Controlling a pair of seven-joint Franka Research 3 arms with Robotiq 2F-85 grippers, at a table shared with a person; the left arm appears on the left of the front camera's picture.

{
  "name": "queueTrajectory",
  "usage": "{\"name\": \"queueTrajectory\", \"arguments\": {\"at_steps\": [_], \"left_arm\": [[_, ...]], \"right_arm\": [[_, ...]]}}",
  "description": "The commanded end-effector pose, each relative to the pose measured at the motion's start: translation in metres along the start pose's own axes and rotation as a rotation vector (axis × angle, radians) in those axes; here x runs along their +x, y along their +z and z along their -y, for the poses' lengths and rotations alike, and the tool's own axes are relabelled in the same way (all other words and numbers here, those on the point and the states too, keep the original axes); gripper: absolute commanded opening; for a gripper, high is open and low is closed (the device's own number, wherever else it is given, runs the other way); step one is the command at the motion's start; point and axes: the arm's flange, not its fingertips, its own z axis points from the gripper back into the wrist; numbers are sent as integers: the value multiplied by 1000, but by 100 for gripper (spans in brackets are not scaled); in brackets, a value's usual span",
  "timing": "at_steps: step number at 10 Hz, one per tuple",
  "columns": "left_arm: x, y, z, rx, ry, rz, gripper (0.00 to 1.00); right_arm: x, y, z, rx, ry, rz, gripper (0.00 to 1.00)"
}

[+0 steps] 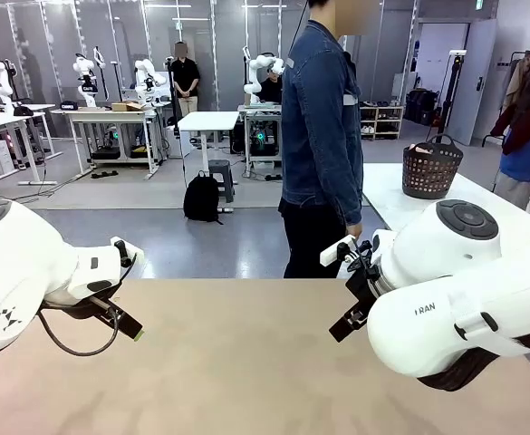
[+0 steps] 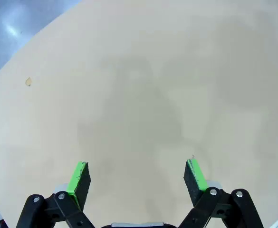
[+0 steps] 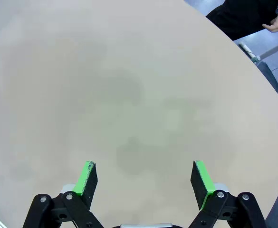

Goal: Fold the towel.
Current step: Grab the top end of the 100 cm Hotel Towel extended by the human.

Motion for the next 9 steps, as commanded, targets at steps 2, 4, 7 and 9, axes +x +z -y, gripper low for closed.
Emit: {"name": "queueTrajectory", "arguments": {"at_steps": [2, 4, 7, 9], "left_arm": [[0, 0, 0, 0, 0, 0, 100], [0, 0, 0, 0, 0, 0, 100], [39, 76, -24, -205, 75, -86, 100], [43, 142, -76, -462, 239, -53, 100]], "right_arm": [[0, 0, 0, 0, -2, 0, 100], [0, 0, 0, 0, 0, 0, 100], [23, 74, 35, 265, -60, -110, 100], [23, 141, 85, 545, -198, -42, 100]]}}
